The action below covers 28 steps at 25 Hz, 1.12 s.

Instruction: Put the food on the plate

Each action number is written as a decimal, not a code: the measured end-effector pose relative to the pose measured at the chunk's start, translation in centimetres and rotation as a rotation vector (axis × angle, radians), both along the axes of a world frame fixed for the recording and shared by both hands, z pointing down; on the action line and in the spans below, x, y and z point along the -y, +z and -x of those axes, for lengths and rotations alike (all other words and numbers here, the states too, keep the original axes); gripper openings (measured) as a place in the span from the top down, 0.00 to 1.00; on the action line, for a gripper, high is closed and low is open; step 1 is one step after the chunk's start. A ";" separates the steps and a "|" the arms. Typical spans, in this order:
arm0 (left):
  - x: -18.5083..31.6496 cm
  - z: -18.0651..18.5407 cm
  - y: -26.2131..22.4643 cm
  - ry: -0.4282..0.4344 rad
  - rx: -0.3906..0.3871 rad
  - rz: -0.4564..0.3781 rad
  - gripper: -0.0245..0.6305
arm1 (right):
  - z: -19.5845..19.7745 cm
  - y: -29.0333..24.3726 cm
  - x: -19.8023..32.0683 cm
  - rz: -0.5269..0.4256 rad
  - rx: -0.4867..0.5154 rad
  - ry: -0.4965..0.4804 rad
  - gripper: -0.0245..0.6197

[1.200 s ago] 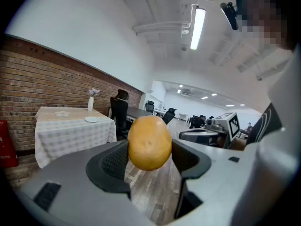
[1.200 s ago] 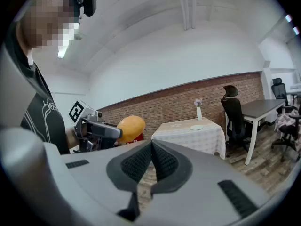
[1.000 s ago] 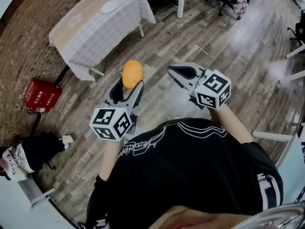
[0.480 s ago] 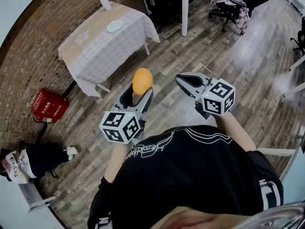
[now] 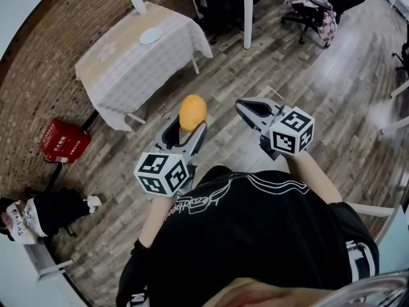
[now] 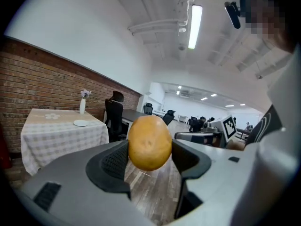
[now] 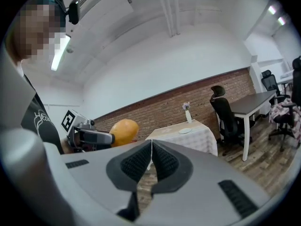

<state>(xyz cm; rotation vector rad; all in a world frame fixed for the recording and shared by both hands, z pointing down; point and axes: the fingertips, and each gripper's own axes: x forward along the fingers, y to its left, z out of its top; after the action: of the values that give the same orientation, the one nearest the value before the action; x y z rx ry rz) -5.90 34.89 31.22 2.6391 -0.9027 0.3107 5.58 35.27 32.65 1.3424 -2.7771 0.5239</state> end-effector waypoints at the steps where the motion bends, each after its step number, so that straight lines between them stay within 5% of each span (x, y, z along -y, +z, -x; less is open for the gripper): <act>1: 0.5 0.0 0.2 -0.006 -0.002 0.006 0.53 | 0.0 0.4 0.5 0.012 0.012 -0.002 0.97; 13: 10.7 -1.4 2.0 -0.006 0.012 0.038 0.53 | -0.2 2.8 10.4 0.051 0.022 -0.053 0.97; 28: 35.3 -2.4 5.0 -0.103 -0.033 0.103 0.53 | -0.7 4.7 34.0 0.114 -0.060 -0.156 0.97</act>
<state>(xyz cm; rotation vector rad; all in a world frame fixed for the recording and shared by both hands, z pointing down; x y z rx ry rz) -3.51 -0.40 36.25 2.4872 -0.9810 0.2799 6.29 1.23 37.39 1.0900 -2.7275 0.6126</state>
